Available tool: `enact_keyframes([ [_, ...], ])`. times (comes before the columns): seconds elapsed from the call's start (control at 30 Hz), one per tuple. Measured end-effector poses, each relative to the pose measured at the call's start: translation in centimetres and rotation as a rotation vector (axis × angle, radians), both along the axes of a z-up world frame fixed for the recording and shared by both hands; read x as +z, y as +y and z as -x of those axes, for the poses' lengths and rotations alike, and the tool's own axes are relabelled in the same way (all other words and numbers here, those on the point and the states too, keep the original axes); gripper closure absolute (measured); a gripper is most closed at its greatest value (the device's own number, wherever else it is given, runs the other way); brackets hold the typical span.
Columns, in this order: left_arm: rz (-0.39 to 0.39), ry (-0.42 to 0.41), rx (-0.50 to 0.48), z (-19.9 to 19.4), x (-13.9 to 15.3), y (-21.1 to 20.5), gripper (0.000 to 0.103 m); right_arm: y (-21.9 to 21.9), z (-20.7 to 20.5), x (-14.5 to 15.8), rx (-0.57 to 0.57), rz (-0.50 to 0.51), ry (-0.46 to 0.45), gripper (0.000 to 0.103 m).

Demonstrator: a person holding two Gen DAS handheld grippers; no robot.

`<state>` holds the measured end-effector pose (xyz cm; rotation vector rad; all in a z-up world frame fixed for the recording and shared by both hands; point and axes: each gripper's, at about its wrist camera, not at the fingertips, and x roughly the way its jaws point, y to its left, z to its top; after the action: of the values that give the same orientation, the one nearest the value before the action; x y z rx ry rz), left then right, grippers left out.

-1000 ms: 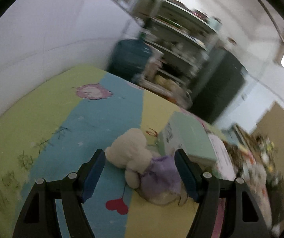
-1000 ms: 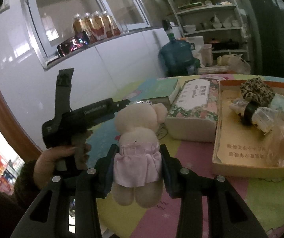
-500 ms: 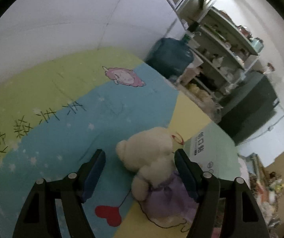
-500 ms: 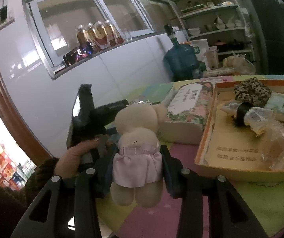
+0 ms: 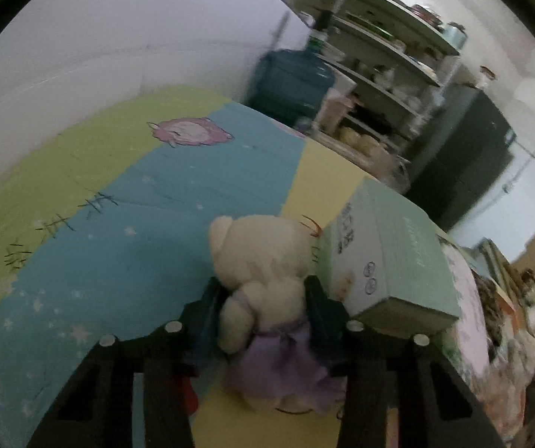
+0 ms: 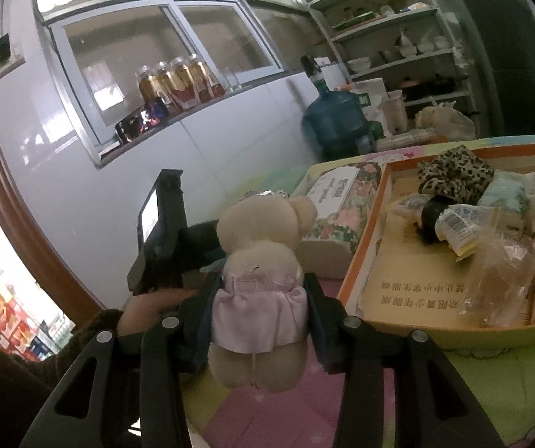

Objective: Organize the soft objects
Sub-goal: 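Carry both teddy bears over the tray with both tools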

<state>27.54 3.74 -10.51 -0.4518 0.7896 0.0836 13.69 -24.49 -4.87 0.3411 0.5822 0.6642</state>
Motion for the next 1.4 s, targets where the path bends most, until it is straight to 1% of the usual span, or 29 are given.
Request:
enact_keyframes([
  [0.07,0.030,-0.006,-0.035,0.0,-0.1,0.6,0.061,-0.1,0.1,0.0,-0.001,-0.008,-0.005,0.057],
  [0.17,0.050,-0.011,-0.061,0.2,0.0,1.0,0.063,-0.2,0.1,-0.1,0.001,-0.019,-0.002,0.057],
  [0.3,0.063,-0.029,-0.069,1.3,0.1,1.4,0.063,0.1,0.0,0.1,0.009,-0.022,-0.005,0.057],
  [0.43,0.014,-0.062,-0.048,2.9,1.4,1.7,0.063,0.8,-0.1,0.3,0.027,-0.022,-0.011,0.057],
  [0.47,-0.006,-0.075,-0.046,3.4,1.9,1.6,0.063,1.0,-0.2,0.3,0.032,-0.021,-0.011,0.057],
  [0.5,-0.044,-0.094,-0.046,3.9,2.6,1.5,0.063,1.2,-0.2,0.3,0.036,-0.020,-0.011,0.057],
  [0.6,-0.105,-0.138,-0.061,5.2,4.3,0.9,0.063,1.7,-0.2,0.4,0.042,-0.018,-0.009,0.057],
  [0.8,-0.162,-0.245,-0.089,8.0,7.6,-0.4,0.063,2.5,0.4,1.0,0.029,-0.004,-0.028,0.057],
  [0.93,-0.202,-0.314,-0.105,9.4,9.5,-1.5,0.063,2.1,1.0,1.6,-0.015,0.015,-0.055,0.057],
  [1.0,-0.209,-0.343,-0.116,10.1,10.1,-2.1,0.063,1.9,1.3,2.0,-0.038,0.020,-0.072,0.057],
  [1.1,-0.209,-0.357,-0.144,11.2,10.4,-3.1,0.063,1.4,1.9,2.3,-0.079,0.031,-0.087,0.058],
  [1.2,-0.204,-0.357,-0.181,11.3,10.3,-4.2,0.063,0.7,2.4,2.6,-0.115,0.038,-0.092,0.058],
  [1.4,-0.198,-0.333,-0.270,11.0,9.3,-7.3,0.063,-1.1,3.9,2.9,-0.184,0.050,-0.109,0.058],
])
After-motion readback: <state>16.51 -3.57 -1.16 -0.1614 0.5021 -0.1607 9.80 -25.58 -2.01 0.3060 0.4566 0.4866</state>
